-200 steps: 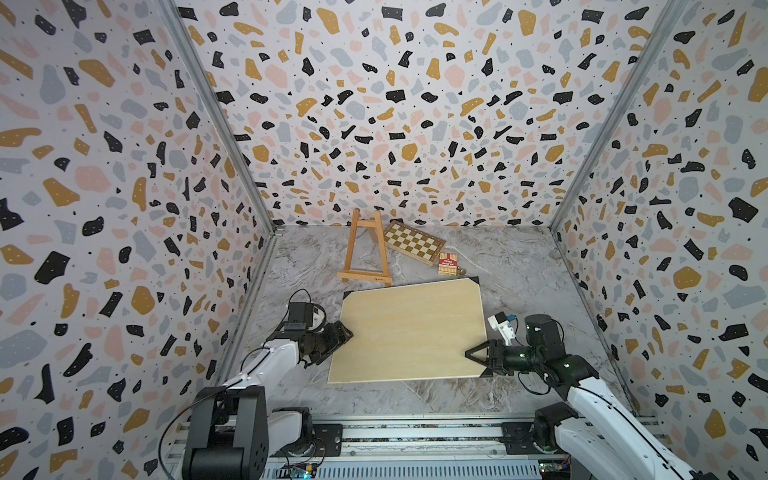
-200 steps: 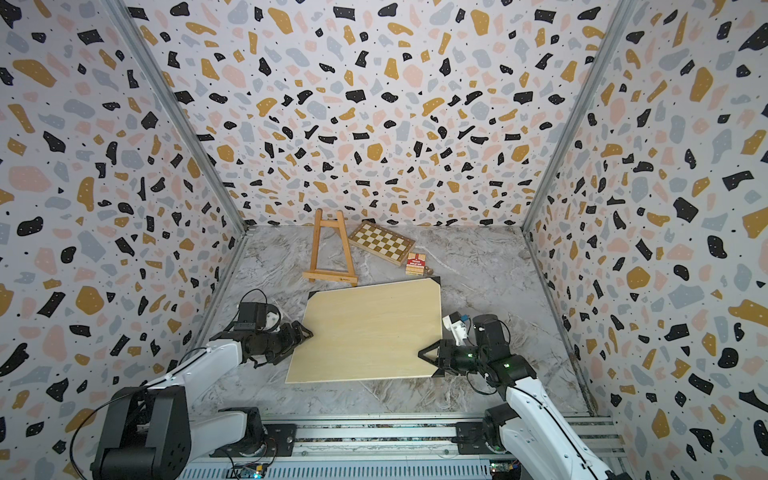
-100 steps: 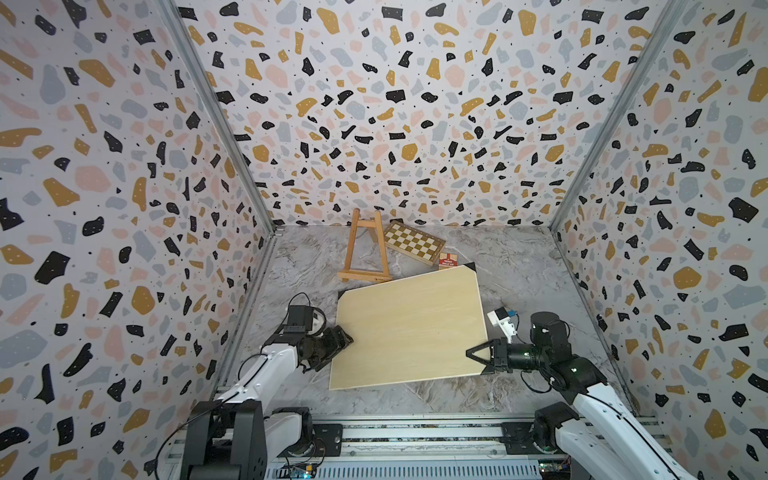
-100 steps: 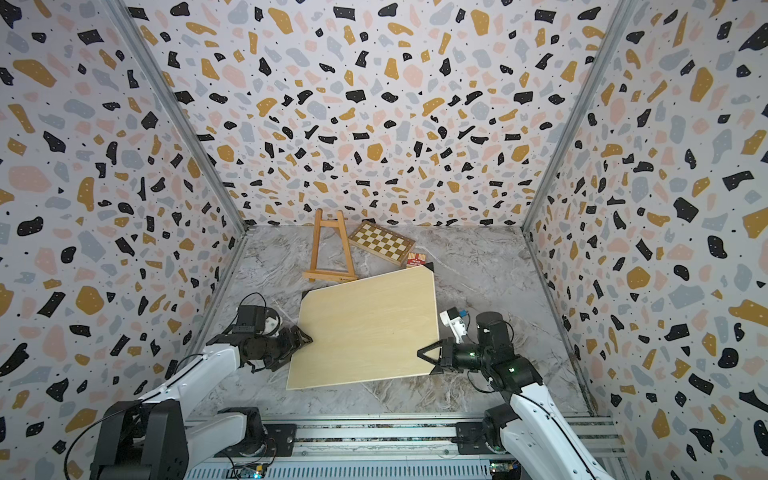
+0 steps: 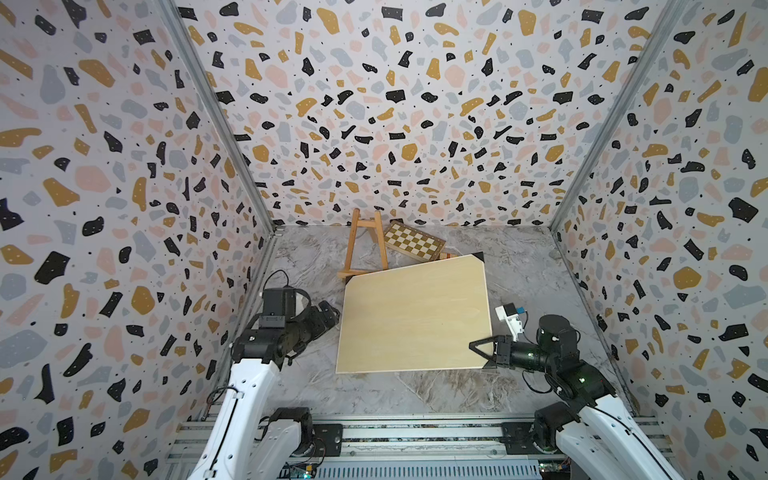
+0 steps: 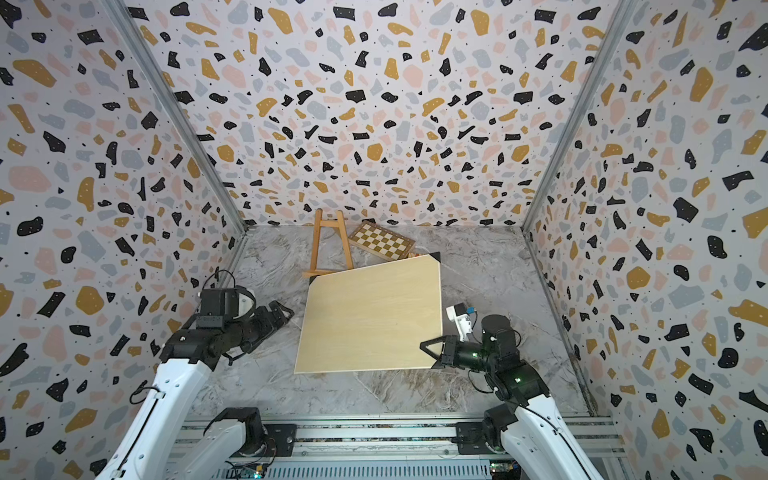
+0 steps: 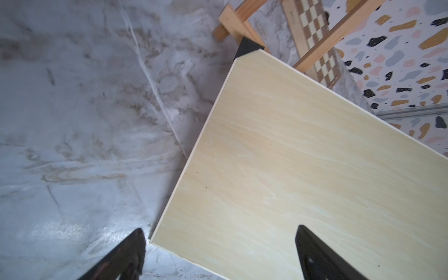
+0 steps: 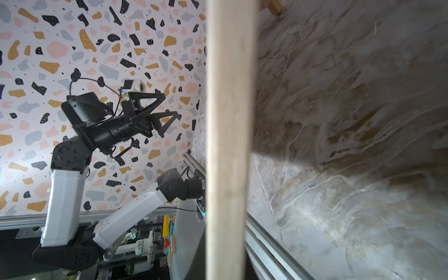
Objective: Assemble the easel
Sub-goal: Pick up the drawing board from the center of the board.
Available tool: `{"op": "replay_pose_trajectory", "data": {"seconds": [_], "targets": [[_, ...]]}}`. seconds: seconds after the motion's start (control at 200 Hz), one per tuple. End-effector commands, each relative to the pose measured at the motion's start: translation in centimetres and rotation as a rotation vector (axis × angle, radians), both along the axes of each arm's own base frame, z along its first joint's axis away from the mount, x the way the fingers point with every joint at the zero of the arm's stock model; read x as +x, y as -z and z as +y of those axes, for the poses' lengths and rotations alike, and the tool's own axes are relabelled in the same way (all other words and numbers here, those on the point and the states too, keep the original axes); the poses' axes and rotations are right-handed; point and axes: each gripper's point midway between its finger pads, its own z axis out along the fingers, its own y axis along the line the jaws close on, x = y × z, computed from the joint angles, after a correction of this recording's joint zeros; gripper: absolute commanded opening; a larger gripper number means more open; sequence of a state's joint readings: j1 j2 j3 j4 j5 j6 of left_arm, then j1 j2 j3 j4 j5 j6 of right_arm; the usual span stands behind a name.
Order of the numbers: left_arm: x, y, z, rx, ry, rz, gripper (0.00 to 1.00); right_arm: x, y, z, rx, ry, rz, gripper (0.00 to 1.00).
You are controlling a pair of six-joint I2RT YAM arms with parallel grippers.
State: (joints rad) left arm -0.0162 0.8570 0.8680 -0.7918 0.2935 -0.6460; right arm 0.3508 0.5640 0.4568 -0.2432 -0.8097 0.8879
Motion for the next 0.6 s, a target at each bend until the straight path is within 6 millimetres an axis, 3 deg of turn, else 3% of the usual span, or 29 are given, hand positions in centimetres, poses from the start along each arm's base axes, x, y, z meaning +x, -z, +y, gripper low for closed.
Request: {"op": "replay_pose_trajectory", "data": {"seconds": [0.0,0.12,0.305,0.405,0.596], "targets": [[0.1,-3.2,0.5,0.044,0.005,-0.046,0.97,-0.1,-14.3,0.8,0.207,-0.049,-0.537,0.0],[0.8,-6.4,0.6,0.056,0.002,-0.119,0.98,-0.2,-17.2,1.6,0.252,-0.06,-0.626,0.0],[2.5,-9.2,1.8,0.134,-0.024,-0.173,0.99,-0.1,-20.1,3.8,0.301,-0.099,-0.703,0.0],[4.3,-10.5,3.0,0.176,-0.072,-0.194,0.99,1.3,-21.7,4.6,0.287,-0.068,-0.781,0.0],[9.5,-13.5,3.3,0.134,-0.086,-0.258,0.99,4.5,-23.7,6.8,0.273,-0.002,-0.958,0.0]]}}
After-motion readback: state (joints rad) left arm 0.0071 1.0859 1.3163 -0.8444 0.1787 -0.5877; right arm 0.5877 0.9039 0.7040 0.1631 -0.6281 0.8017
